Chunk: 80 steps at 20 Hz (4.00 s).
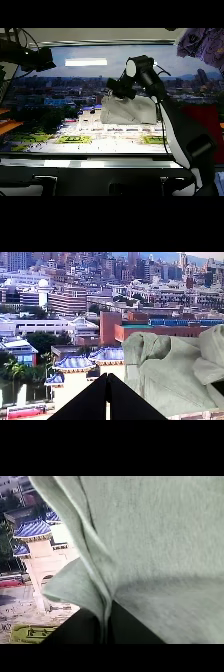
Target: Fold the clothes and pants, and hang the long-sleeved shirts on hangers.
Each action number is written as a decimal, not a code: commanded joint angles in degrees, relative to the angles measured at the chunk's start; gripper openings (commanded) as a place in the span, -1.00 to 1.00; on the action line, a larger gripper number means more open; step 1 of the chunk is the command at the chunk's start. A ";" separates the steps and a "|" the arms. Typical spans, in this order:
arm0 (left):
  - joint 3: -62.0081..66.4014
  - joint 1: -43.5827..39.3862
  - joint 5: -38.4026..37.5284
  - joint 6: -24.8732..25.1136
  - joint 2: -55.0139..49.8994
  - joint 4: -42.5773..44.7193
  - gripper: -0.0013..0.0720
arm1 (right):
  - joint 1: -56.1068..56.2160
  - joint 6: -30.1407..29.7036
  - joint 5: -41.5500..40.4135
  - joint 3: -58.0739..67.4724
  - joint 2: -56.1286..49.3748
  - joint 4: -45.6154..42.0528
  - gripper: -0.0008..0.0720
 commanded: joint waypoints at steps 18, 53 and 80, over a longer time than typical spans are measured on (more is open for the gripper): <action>-0.28 0.13 -0.33 -0.04 0.00 0.07 -0.91 | 0.39 -12.11 -0.79 0.07 1.81 2.21 0.58; -0.28 0.07 -0.11 -0.02 -0.02 0.04 -0.91 | -46.97 -65.88 -10.88 -40.70 -2.16 38.58 0.43; -0.28 0.07 -0.20 -0.04 -0.15 -1.53 -0.91 | -56.11 -38.32 -7.54 1.66 3.23 19.58 -0.90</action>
